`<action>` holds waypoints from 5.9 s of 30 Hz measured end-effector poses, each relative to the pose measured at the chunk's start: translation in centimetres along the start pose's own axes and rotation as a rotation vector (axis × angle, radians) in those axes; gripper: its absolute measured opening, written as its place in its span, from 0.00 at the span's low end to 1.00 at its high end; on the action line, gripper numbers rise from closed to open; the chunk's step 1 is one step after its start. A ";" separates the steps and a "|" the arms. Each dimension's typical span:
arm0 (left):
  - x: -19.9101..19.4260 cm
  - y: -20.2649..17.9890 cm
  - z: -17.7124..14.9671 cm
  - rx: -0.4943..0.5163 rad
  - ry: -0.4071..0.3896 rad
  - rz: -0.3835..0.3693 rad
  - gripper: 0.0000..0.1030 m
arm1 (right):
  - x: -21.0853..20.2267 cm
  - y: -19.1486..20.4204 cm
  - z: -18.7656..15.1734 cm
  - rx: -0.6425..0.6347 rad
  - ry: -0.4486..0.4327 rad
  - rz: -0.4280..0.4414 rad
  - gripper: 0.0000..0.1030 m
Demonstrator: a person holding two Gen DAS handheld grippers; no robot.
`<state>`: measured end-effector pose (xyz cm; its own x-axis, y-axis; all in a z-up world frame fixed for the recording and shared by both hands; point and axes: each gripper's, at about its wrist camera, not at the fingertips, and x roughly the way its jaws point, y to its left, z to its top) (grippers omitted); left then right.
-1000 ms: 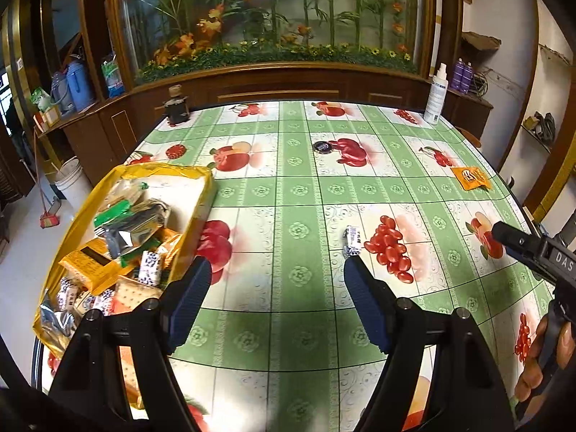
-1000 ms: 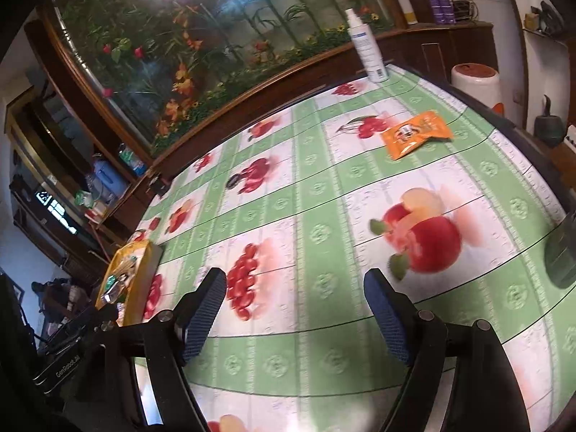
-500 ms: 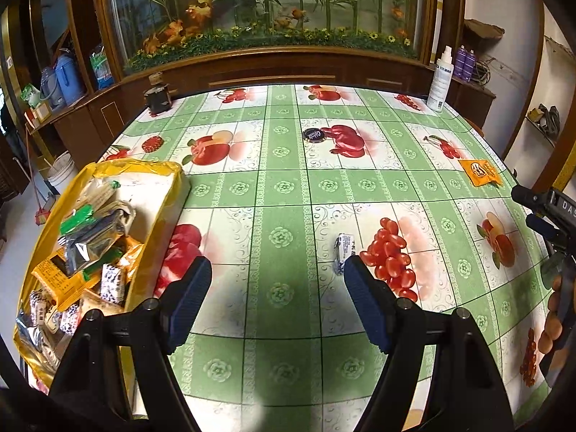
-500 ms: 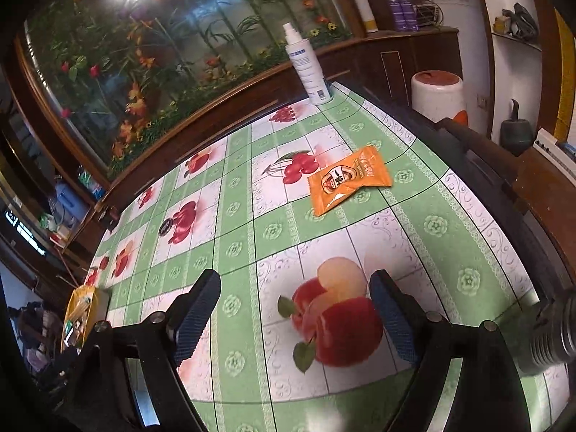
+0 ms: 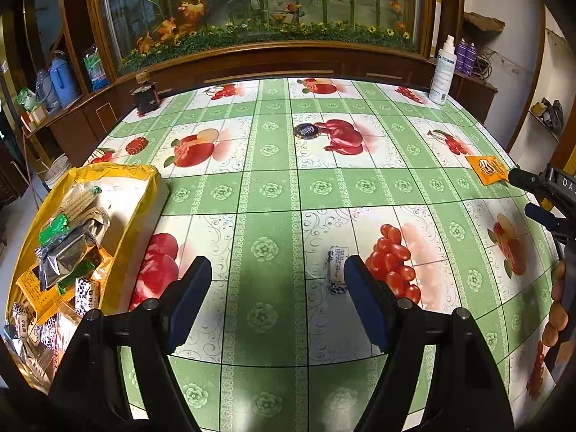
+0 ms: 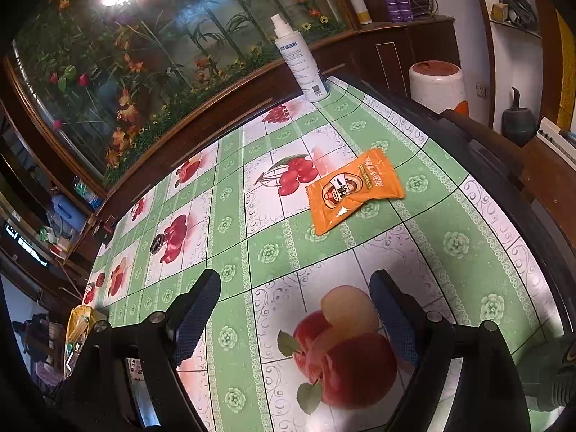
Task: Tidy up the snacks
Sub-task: 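Move the left tool to the small white packet while the right tool approaches the orange bag, then grasp the small white packet with the left tool while the right tool grasps the orange snack bag, then lift both held snacks and carry them over the tray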
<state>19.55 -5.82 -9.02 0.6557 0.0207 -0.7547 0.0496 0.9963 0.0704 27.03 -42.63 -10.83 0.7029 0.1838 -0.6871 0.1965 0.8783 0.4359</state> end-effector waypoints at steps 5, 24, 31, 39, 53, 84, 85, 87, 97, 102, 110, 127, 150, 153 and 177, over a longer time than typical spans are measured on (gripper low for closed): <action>-0.2 0.4 0.0 -0.013 -0.027 0.022 0.74 | 0.4 0.3 0.0 -0.007 0.007 -0.004 0.85; 0.7 0.3 0.5 -0.014 -0.030 0.014 0.74 | 3.9 -0.1 1.1 0.067 0.073 -0.046 0.85; 1.3 -0.2 0.5 -0.009 -0.031 0.012 0.74 | 6.3 -0.4 3.2 0.107 0.040 -0.133 0.87; 2.9 -0.1 0.4 -0.016 0.004 0.019 0.74 | 9.5 1.5 5.0 -0.009 0.028 -0.289 0.90; 3.4 -0.6 0.2 0.005 -0.006 0.033 0.72 | 10.1 2.2 5.0 -0.159 0.039 -0.370 0.27; 2.5 3.3 0.5 -0.084 -0.001 -0.142 0.68 | 11.9 1.1 8.0 -0.043 0.043 -0.326 0.86; 2.6 2.9 0.7 -0.060 0.004 -0.138 0.70 | 12.4 1.6 7.9 -0.068 0.034 -0.355 0.89; 2.7 2.2 0.7 -0.016 0.012 -0.126 0.71 | 13.5 2.5 7.7 -0.120 0.045 -0.406 0.89; 5.3 -0.2 -0.1 0.069 0.091 -0.100 0.73 | 12.9 2.2 7.9 -0.173 0.029 -0.419 0.44; 5.3 0.3 0.2 0.046 0.078 -0.099 0.27 | 12.1 1.7 8.0 -0.152 0.017 -0.369 0.17; 4.5 0.4 -0.1 0.040 0.083 -0.098 0.16 | 9.0 1.2 6.3 -0.112 0.008 -0.252 0.09; -3.0 9.0 -4.0 -0.094 -0.013 -0.044 0.15 | -1.6 5.3 -4.1 -0.008 0.082 0.263 0.09; -12.3 19.1 -6.3 -0.206 -0.179 0.175 0.16 | -3.6 22.1 -13.4 -0.062 0.345 0.775 0.09; -12.3 20.5 -6.6 -0.230 -0.180 0.184 0.16 | -3.2 24.2 -14.1 -0.060 0.376 0.825 0.09; -9.6 26.2 -7.6 -0.332 -0.138 0.228 0.16 | 0.8 32.9 -17.0 -0.126 0.420 0.786 0.09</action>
<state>8.85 20.70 -4.89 0.7176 0.2549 -0.6481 -0.3387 0.9409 -0.0050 22.41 -6.11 -6.95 0.2901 0.8763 -0.3846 -0.3296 0.4687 0.8196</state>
